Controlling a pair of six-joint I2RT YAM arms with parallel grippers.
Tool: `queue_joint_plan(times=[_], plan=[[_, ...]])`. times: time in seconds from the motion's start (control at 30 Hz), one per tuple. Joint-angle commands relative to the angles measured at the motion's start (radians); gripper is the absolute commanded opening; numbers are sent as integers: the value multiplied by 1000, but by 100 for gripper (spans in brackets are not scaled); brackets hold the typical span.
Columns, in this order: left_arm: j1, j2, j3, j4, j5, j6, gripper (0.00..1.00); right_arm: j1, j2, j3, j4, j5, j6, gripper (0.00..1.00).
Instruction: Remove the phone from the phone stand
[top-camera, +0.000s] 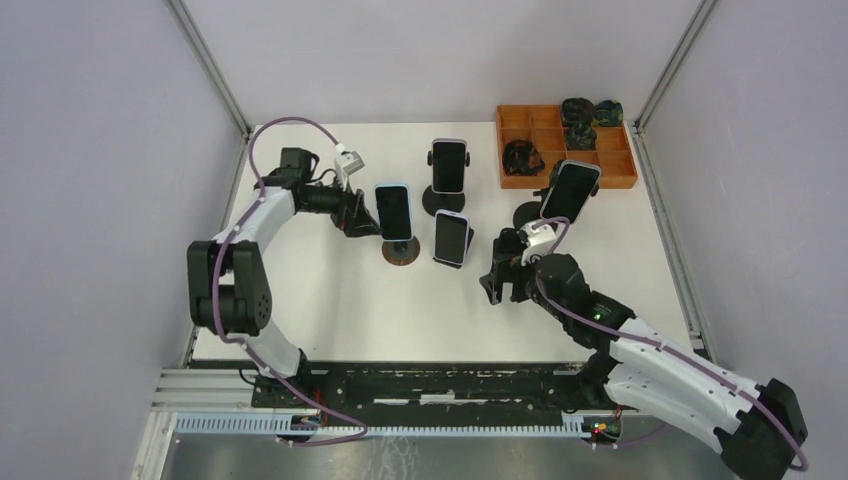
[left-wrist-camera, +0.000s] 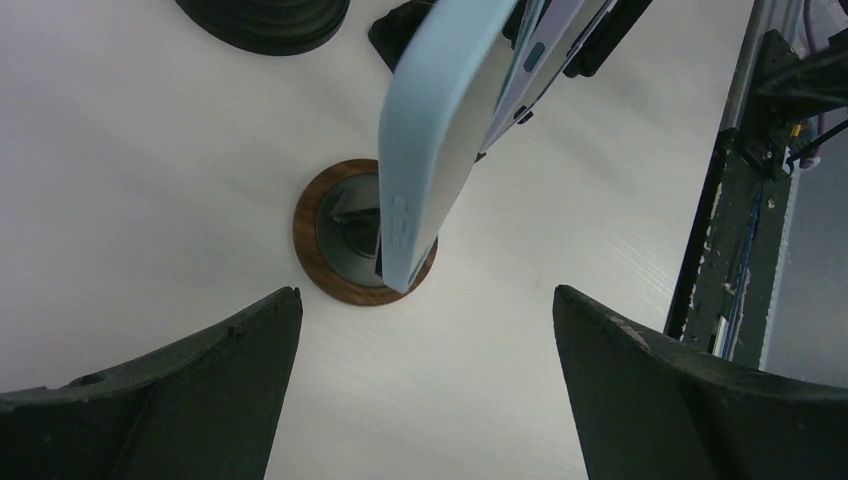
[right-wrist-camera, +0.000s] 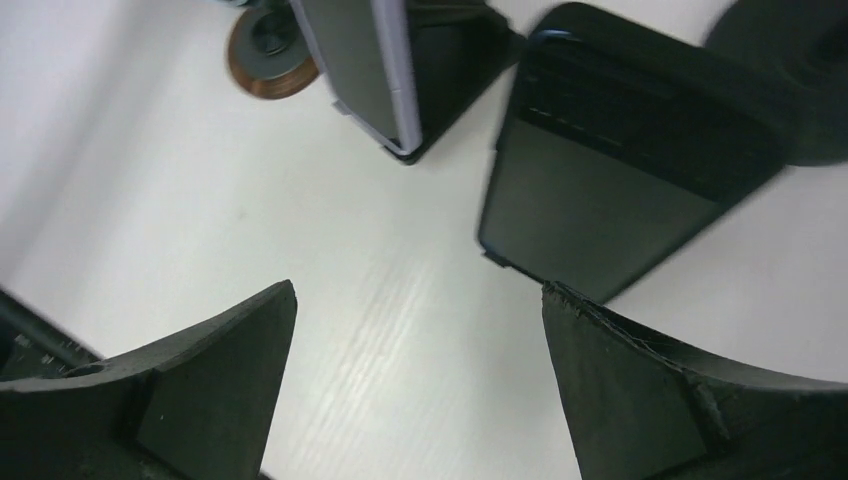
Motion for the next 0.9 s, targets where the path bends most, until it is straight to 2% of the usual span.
queue_joint_plan(times=[0.0, 0.17, 0.53, 0.67, 0.8, 0.87], plan=[[-56, 88, 71, 111, 12, -73, 100, 105, 51, 112, 24, -16, 15, 98], [-60, 178, 119, 121, 40, -65, 97, 126, 107, 201, 43, -167, -11, 98], [-88, 230, 136, 74, 113, 17, 75, 127, 239, 324, 82, -316, -55, 98], [-92, 258, 157, 35, 118, 57, 59, 125, 282, 368, 94, -353, -71, 98], [-94, 263, 173, 23, 118, 71, 26, 125, 312, 402, 111, -377, -87, 96], [-94, 250, 178, 10, 113, 74, 14, 123, 338, 428, 113, -401, -97, 96]])
